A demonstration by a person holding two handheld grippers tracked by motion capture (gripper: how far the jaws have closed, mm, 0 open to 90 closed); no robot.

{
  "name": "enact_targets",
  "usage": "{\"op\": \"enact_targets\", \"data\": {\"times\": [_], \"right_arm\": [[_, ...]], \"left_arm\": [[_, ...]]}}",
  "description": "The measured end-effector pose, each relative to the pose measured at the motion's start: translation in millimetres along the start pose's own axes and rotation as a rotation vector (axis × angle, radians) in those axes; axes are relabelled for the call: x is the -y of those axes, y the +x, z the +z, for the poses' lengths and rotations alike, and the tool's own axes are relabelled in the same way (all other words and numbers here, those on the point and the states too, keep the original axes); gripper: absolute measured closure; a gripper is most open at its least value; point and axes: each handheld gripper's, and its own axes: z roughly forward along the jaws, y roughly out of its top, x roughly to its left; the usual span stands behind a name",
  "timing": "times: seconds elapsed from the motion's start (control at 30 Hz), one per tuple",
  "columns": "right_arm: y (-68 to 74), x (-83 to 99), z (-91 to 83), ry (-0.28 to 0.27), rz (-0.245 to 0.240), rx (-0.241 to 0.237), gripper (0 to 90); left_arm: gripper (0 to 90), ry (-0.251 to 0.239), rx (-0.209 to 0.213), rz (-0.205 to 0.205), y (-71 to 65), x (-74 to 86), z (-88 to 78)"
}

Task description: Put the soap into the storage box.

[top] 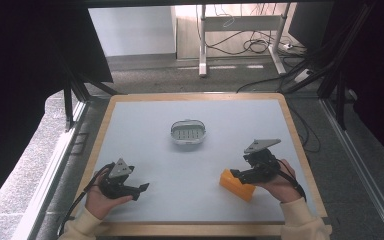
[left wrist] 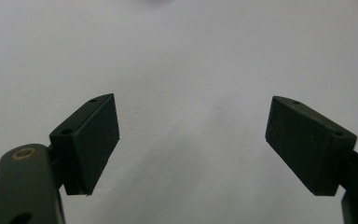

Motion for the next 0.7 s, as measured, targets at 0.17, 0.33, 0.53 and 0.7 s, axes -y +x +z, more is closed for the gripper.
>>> {"op": "enact_targets", "data": {"times": [0.17,0.33,0.53,0.7], "right_arm": [[5.2,-1.2,6.0,0.061,-0.022,-0.014,30.1],[11.7,-0.2,18.2,0.134,-0.043,-0.029,29.9],[15.6,4.1,28.5,0.212,-0.062,-0.057,34.6],[16.6,7.3,35.5,0.268,-0.067,-0.070,41.6]], "left_arm": [[17.5,-0.001,-0.002,0.002,1.1,0.2,-0.4],[17.5,-0.001,-0.002,0.003,0.6,0.3,-0.7],[17.4,-0.007,-0.002,0.005,0.2,0.1,-0.7],[17.5,-0.008,-0.002,0.009,-0.2,0.3,-1.2]]}}
